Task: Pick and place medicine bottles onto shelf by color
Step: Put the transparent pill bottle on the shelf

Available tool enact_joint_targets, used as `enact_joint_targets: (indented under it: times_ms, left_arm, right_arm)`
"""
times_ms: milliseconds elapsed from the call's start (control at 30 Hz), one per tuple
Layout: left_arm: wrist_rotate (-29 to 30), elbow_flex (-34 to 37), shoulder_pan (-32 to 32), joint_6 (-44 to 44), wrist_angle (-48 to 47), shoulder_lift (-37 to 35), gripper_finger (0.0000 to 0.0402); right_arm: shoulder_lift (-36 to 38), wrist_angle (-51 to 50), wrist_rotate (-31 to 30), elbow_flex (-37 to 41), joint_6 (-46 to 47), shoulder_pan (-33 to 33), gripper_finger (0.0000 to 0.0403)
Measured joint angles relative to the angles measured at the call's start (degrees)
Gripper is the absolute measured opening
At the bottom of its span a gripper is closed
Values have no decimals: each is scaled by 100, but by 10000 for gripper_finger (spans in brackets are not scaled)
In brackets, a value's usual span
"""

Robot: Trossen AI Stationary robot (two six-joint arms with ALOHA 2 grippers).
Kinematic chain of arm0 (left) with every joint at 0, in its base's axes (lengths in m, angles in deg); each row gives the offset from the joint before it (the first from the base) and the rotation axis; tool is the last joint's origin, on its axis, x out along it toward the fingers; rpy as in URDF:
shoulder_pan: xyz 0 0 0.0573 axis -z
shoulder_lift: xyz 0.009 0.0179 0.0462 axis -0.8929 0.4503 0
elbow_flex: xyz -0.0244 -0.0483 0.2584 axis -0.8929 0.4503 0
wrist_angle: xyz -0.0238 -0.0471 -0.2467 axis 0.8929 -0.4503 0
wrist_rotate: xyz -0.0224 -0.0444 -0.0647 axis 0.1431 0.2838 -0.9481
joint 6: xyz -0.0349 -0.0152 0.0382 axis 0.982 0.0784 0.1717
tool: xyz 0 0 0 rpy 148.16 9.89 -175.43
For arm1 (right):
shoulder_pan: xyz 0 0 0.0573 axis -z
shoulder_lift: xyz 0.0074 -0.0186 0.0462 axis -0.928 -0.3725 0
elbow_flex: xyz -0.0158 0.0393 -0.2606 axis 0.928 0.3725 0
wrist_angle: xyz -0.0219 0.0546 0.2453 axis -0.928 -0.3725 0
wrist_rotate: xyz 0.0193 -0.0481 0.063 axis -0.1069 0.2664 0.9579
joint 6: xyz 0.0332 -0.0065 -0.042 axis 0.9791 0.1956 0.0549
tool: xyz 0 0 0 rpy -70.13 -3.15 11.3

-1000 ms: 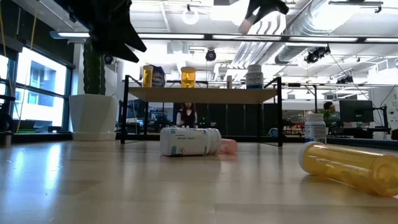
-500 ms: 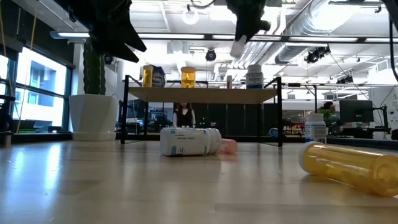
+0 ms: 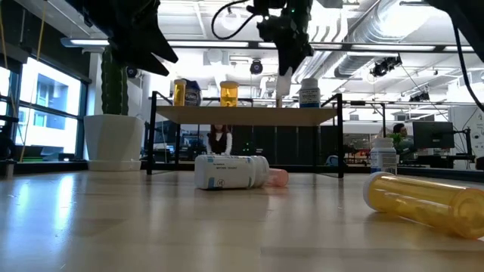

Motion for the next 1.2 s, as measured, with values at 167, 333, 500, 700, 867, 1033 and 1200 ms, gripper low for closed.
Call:
enact_joint_targets:
  times_ms: [167, 333, 500, 700, 867, 1033, 1200]
  left_arm:
    - [0, 0, 0, 0, 0, 0, 280]
    - [-2, 0, 0, 0, -3, 0, 280]
    - [-7, 0, 0, 0, -104, 0, 280]
    - [-11, 0, 0, 0, -122, 0, 280]
    - [-169, 0, 2, 15, -74, 0, 280]
    - [-684, 0, 70, 135, 188, 0, 280]
    - [-833, 0, 257, 146, 360, 0, 280]
  right_arm:
    - [-153, -2, -21, 0, -125, 9, 122]
    - [-308, -58, -19, 0, -274, 13, 122]
    - [-363, -110, 26, 2, -344, 13, 122]
    - [-363, -196, 37, 2, -389, 20, 122]
    - [-363, -203, 42, 4, -368, 20, 122]
    - [-360, -202, 42, 42, -271, 14, 122]
    - [-350, -186, 42, 175, -213, 11, 122]
